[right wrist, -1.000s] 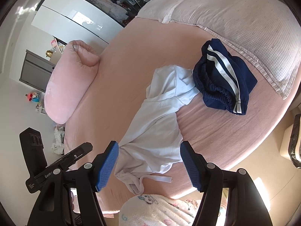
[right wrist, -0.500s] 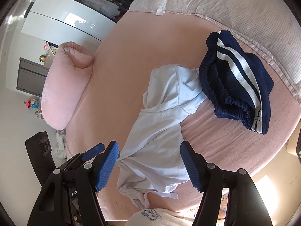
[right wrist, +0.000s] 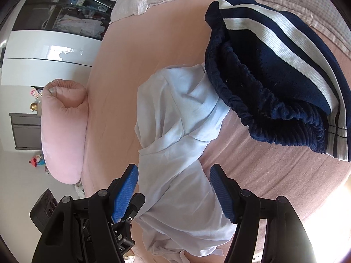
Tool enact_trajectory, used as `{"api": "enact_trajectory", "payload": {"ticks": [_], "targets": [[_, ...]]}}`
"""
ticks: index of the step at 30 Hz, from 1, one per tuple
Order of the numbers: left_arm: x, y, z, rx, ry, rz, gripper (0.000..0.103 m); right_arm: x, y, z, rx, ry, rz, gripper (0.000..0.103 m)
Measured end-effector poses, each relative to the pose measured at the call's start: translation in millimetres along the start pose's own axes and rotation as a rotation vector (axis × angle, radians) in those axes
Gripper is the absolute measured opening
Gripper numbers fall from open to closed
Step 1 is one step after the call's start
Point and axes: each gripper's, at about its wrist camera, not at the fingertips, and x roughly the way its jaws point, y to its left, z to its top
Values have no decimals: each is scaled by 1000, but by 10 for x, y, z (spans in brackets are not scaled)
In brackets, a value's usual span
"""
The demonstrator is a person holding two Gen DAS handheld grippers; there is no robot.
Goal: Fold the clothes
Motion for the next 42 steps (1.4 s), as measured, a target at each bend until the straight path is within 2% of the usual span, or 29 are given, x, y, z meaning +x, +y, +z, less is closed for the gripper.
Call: {"api": "enact_trajectory", "payload": {"ticks": [6, 13, 21, 22, 27, 30, 33, 37, 42], "targets": [[163, -74, -64, 100, 28, 50, 68, 264, -26, 110, 17, -7, -26, 68], [265, -61, -71, 87, 49, 49, 68, 445, -52, 250, 54, -34, -51, 67], [327, -70, 15, 74, 45, 32, 68, 564, -85, 308, 61, -21, -41, 67], [344, -81, 27, 77, 48, 31, 68, 570, -87, 311, 60, -23, -41, 64], [386, -149, 55, 86, 61, 25, 68, 584, -40, 303, 34, -32, -42, 24], [333, -155, 49, 71, 52, -9, 68, 528, 51, 275, 3, -45, -19, 14], [228, -119, 62, 42, 19, -30, 68, 419, 204, 250, -49, -69, 36, 13], [64, -61, 140, 26, -28, -90, 68, 369, 477, 231, -168, -58, 25, 13], [-38, 29, 207, 24, -51, -179, 68, 312, 690, 209, -212, -54, 62, 13]]}}
